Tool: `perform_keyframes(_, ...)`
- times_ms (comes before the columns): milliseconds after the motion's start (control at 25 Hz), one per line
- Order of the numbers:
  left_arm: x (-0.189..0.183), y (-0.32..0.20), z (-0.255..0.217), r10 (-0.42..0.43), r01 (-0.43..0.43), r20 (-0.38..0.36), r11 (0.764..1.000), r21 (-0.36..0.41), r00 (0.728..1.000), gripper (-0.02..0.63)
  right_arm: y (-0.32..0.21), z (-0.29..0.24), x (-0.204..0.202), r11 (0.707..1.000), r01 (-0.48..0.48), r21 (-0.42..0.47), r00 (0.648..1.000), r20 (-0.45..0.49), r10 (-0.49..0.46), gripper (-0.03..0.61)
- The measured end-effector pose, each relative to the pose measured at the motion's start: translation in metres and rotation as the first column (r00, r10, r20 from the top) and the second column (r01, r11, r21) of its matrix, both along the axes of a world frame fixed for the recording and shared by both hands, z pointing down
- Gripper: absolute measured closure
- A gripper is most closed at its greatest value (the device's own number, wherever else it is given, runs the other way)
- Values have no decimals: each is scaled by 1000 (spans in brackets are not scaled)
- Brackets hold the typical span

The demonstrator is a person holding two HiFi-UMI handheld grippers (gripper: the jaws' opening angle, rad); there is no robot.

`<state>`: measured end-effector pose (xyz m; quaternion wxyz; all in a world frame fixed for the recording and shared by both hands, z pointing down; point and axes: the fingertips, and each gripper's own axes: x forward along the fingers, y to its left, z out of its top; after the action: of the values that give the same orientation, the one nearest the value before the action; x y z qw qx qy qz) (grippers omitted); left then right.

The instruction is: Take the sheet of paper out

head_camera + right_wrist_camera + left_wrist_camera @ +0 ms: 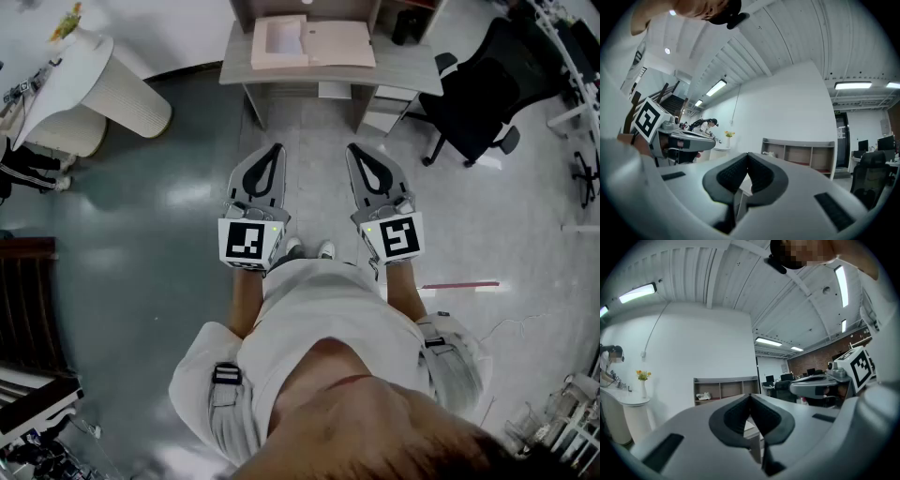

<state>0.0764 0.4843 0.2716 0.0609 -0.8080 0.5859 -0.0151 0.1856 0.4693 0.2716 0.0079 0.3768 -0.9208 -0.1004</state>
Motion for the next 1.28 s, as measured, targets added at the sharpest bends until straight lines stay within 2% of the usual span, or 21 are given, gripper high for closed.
perform_keyframes(160,7,-2,3,-6,6,-4,1000,-5,1000,598,-3,4,7,1000,-4,-14,1000,3,4,560)
perform_keyframes(400,15,-3,9,-9,9,10,1000,-21,1000,598,-11,9,14,998,-2,-62,998,59,5,559)
perform_keyframes(560,11,-10,9,-17,17,12,1000,-26,1000,598,-20,10,9,999,-4,-50,999,37,6,559)
perform_keyframes(840,-12,-39,11,-16,16,2,1000,-23,1000,598,-49,16,-12,999,-9,-51,1000,21,10,558)
perform_keyframes(1080,-41,-84,13,-3,2,-33,1000,-20,999,598,-92,14,-36,999,-33,-36,999,0,33,558)
perform_keyframes(1280,-64,-121,12,25,-26,-28,999,-20,999,598,-128,13,-58,998,-63,-32,998,-19,62,558)
